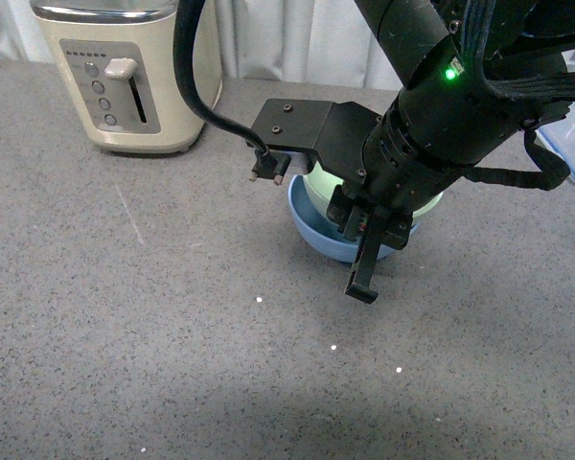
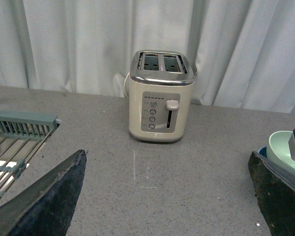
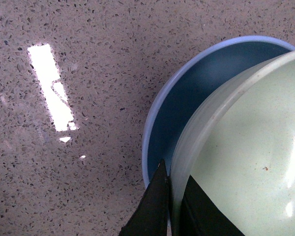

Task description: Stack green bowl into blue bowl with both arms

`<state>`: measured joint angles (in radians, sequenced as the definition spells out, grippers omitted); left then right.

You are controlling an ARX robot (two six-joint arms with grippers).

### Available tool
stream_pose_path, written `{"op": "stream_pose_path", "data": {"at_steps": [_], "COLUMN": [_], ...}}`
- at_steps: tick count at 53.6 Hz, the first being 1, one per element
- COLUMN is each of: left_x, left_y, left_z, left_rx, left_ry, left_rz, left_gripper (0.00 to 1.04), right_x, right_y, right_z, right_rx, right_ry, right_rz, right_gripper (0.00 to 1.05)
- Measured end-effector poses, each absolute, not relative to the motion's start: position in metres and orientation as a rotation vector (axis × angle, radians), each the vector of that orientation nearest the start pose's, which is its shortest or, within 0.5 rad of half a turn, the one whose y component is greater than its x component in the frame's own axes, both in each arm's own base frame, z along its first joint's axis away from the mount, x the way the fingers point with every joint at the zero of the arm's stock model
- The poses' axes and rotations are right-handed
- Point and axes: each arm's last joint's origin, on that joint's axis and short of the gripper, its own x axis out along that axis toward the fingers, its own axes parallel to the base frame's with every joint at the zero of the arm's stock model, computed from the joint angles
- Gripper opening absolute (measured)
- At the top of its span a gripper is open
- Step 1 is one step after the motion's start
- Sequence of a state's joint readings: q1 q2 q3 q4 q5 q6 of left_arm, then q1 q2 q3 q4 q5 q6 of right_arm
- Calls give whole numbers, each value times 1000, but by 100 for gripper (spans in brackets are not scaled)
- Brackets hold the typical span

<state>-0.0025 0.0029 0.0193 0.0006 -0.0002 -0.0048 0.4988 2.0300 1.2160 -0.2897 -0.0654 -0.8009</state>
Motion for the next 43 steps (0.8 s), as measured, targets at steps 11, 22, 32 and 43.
{"op": "stream_pose_path", "data": {"at_steps": [11,22,32,43], "left_x": [97,97,97,97], "left_y": [0,0,0,0], "left_z": [170,170,170,170], "left_rx": [-5,-5,-5,-5], "left_ry": [-17,-17,-17,-17], "left_rz": [-2,-2,-2,-2], "left_gripper": [98,98,98,98], "right_x": [346,352,340,285], "right_y": [191,192,160,80], "right_z": [114,132,191,187], "right_rx": [-934,-756,-462,-154], "right_ry": [849,829,724,741], "right_rz": [922,888,722,276], "right_gripper": [9,38,76,95]}}
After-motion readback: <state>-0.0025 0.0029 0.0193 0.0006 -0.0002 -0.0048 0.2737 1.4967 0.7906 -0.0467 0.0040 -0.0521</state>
